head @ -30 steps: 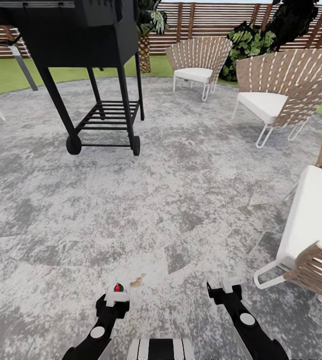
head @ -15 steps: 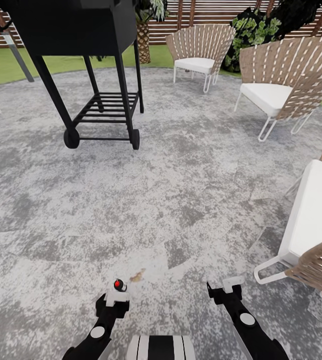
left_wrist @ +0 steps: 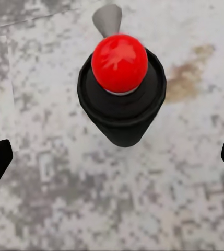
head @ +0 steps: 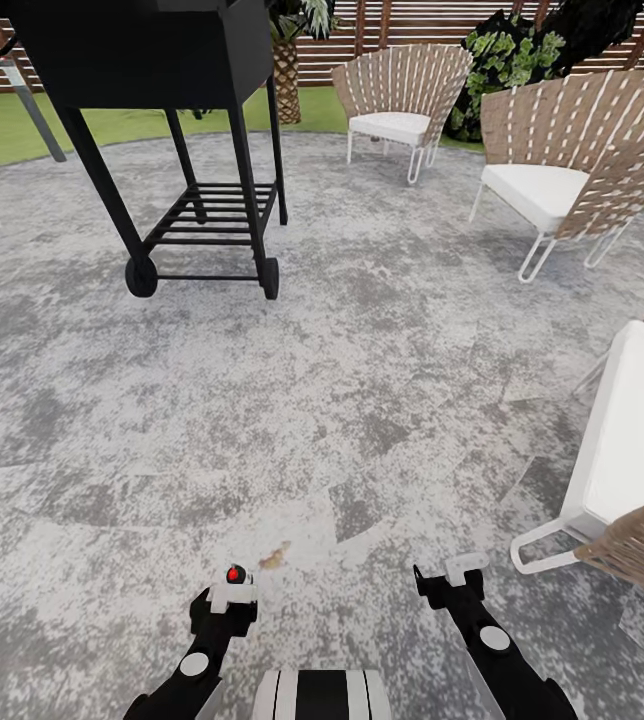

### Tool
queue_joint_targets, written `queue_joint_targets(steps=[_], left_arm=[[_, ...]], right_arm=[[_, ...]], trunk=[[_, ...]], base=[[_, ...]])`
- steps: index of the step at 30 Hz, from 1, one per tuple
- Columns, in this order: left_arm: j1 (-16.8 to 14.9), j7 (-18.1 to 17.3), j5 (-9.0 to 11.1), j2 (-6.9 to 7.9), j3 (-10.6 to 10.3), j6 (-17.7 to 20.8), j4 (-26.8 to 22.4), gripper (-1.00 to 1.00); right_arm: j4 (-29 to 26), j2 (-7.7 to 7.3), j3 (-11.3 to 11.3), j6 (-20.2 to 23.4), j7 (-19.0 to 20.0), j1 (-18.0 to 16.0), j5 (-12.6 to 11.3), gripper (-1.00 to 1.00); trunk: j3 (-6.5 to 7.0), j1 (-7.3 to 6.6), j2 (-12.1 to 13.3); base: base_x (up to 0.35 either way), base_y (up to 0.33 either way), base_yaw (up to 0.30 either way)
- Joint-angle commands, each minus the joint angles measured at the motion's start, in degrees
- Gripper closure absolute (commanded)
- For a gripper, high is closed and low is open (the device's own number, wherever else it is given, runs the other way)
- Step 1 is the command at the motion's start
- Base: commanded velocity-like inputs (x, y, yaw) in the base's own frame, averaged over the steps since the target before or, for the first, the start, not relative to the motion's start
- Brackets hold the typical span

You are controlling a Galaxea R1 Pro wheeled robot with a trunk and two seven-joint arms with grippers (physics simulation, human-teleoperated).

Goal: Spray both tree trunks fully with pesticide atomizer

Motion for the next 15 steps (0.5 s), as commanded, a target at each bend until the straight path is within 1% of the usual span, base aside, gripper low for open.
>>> queue_joint_targets(steps=[1,4,9,15], left_arm=[[0.00,0.00,0.00,0.00,0.00,0.00,0.00,-1.00],[0.00,0.01,0.00,0.00,0.00,0.00,0.00,-1.00],[0.00,0.01,0.00,0.00,0.00,0.00,0.00,-1.00],[0.00,0.01,0.00,0.00,0.08,0.00,0.00,-1.00]], right_arm=[[0.00,0.00,0.00,0.00,0.00,0.00,0.00,-1.00],[0.02,0.00,-0.01,0.00,0.00,0.00,0.00,-1.00],[0.07,0.00,0.00,0.00,0.00,0.01,0.00,-1.00],[0.05,0.00,0.00,0.00,0.00,0.00,-0.01,-1.00]], trunk=[[0.00,0.00,0.00],[0.00,0.00,0.00],[0.00,0.00,0.00],[0.00,0.00,0.00]], base=[[0.009,0.000,0.000],[0.011,0.000,0.000],[0.078,0.000,0.000],[0.012,0.000,0.000]])
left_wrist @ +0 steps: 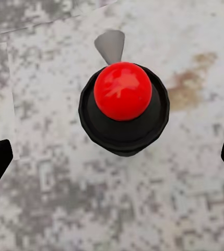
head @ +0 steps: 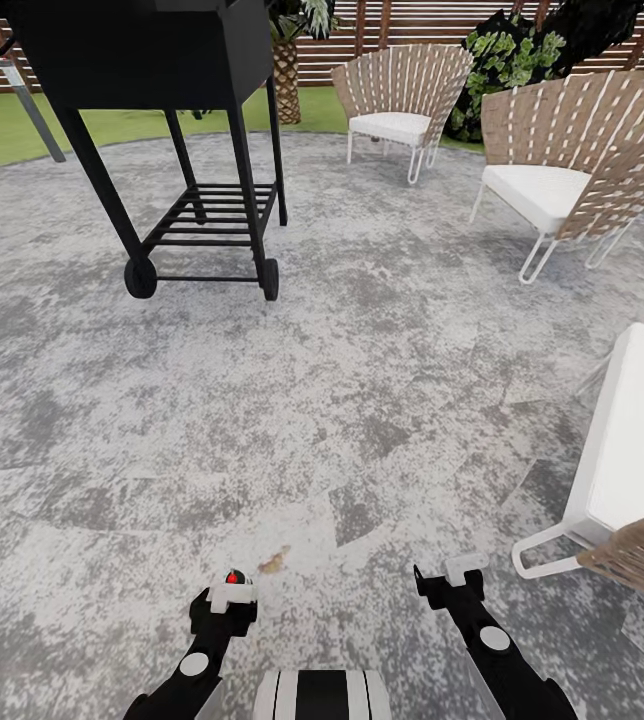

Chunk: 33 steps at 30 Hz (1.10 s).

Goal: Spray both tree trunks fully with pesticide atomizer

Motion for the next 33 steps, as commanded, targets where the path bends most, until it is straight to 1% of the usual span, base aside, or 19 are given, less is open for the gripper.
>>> queue_joint_targets(steps=[1,19,22,33], left_arm=[[0.00,0.00,0.00,0.00,0.00,0.00,0.00,-1.00],[0.00,-0.08,0.02,-0.07,-0.28,0.00,-0.07,-1.00],[0.00,-0.09,0.00,-0.08,-0.33,0.00,-0.09,-1.00],[0.00,-0.08,0.00,-0.07,-0.21,0.00,-0.09,-1.00]], right_arm=[[-0.01,0.00,0.00,0.00,0.00,0.00,0.00,-1.00],[-0.05,0.00,0.00,0.00,0.00,0.00,0.01,-1.00],[-0.05,0.00,0.00,0.00,0.00,0.01,0.00,-1.00],[-0.05,0.00,-0.02,0.00,0.00,0.00,0.00,-1.00]], trunk=[[0.00,0.00,0.00],[0.00,0.00,0.00],[-0.66,0.08,-0.04],[-0.66,0.08,-0.04]], base=[[0.003,0.000,0.000],[0.026,0.000,0.000],[0.000,0.000,0.000],[0.000,0.000,0.000]])
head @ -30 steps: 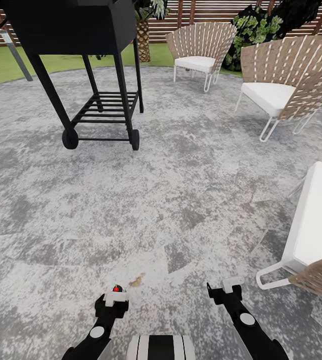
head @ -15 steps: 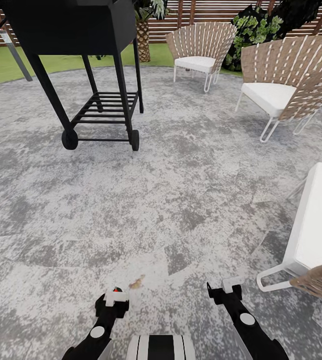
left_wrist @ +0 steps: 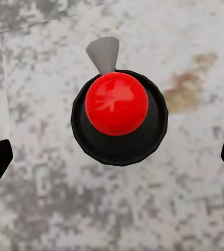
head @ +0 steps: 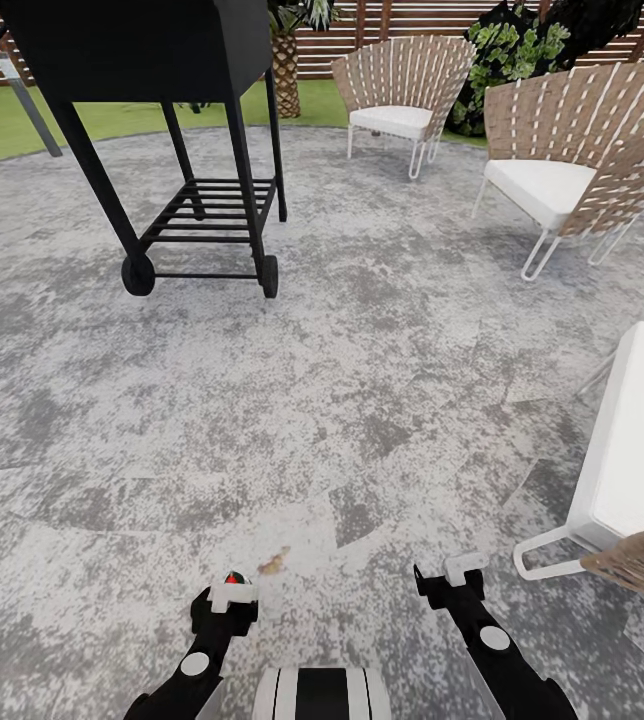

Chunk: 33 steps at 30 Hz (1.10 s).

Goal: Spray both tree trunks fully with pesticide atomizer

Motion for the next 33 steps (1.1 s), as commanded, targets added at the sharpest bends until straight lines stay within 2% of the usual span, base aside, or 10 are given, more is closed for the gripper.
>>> queue_joint_targets(steps=[1,30,31,33], left_arm=[[0.00,0.01,0.00,-0.01,0.02,0.00,0.00,-1.00],[0.00,0.01,0.07,-0.01,-0.03,0.08,0.04,-1.00],[0.00,0.02,0.08,-0.01,-0.03,0.08,0.02,1.00],[0.00,0.04,0.07,-0.02,-0.04,0.09,0.02,1.00]], right_arm=[[0.00,0.00,-0.02,0.00,0.00,0.00,0.01,-1.00],[0.00,0.00,-0.03,0.00,0.00,0.00,0.01,-1.00],[0.00,0.00,-0.01,0.00,0.00,0.00,0.01,-1.00],[0.00,0.00,-0.02,0.00,0.00,0.00,0.01,-1.00]], trunk=[[0.00,0.00,0.00],[0.00,0.00,0.00],[0.00,0.00,0.00],[0.00,0.00,0.00]], base=[[0.000,0.000,0.000],[0.020,0.000,0.000],[0.000,0.000,0.000],[0.000,0.000,0.000]])
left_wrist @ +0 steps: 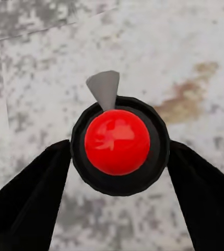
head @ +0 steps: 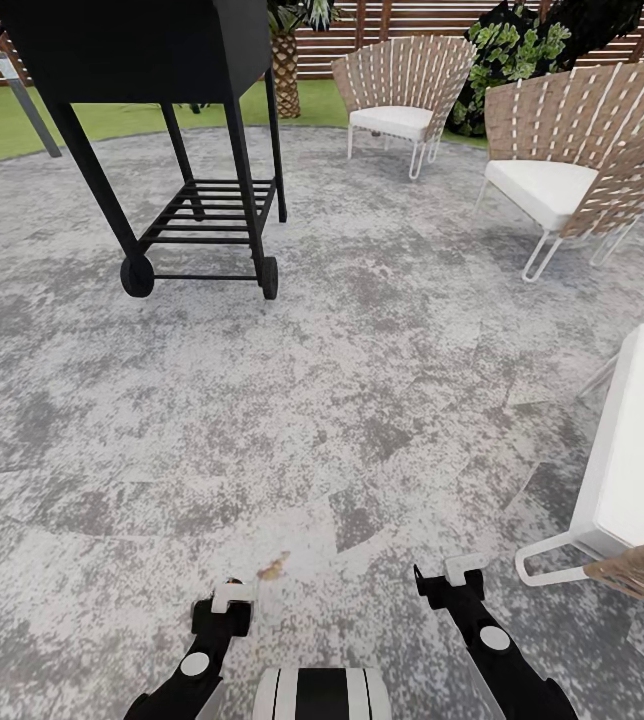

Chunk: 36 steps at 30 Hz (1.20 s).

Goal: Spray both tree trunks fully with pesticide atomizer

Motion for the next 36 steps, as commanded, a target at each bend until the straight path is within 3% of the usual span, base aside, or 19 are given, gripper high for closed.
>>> queue_joint_targets(steps=[1,22,36], left_arm=[[0.00,0.02,0.01,0.00,0.02,0.00,-0.01,1.00],[0.00,0.13,0.45,0.08,0.63,0.00,-0.08,1.00],[0.00,0.05,0.46,0.09,0.63,0.00,-0.05,1.00]], right_arm=[[0.00,0.00,0.01,0.00,0.00,0.00,0.00,-1.00],[0.00,0.00,0.03,0.00,0.00,0.00,0.00,-1.00],[0.12,-0.18,0.04,-0.09,0.03,0.03,0.09,-1.00]], trunk=[[0.00,0.00,0.00],[0.00,0.00,0.00],[3.10,-0.36,0.19]], base=[[0.000,0.000,0.000],[0.000,0.000,0.000],[0.000,0.000,0.000]])
